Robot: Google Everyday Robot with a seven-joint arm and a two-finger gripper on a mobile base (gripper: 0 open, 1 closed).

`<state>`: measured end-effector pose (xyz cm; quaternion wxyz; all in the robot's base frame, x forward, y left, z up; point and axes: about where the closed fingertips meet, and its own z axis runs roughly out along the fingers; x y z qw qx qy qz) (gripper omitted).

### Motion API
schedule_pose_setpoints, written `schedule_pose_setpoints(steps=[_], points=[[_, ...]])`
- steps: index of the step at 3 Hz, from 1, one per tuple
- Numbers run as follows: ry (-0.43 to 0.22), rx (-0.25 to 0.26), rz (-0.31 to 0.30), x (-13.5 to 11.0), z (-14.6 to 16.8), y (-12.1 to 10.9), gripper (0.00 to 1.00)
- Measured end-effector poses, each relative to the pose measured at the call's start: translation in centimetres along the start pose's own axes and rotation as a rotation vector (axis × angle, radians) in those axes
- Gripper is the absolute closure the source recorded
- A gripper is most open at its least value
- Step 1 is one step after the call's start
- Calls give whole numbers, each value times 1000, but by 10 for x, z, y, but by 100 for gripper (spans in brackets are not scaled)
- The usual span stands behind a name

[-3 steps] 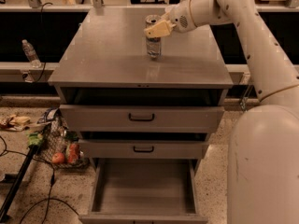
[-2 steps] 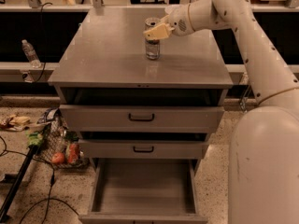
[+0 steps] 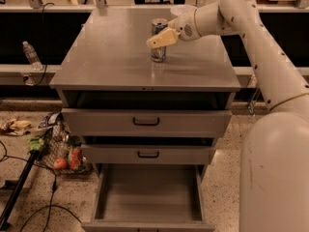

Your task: Pick redbull can from bottom drawer and place on counter

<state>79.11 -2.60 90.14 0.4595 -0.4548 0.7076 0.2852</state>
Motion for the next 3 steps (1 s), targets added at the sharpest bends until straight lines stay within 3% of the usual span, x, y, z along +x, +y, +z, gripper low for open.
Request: schedule_pose_setpoints(steps=[1, 2, 3], points=[[-35, 26, 5, -3, -18, 1, 0], [-122, 53, -40, -4, -63, 9, 0], [-124, 62, -45, 2, -71, 7, 0]])
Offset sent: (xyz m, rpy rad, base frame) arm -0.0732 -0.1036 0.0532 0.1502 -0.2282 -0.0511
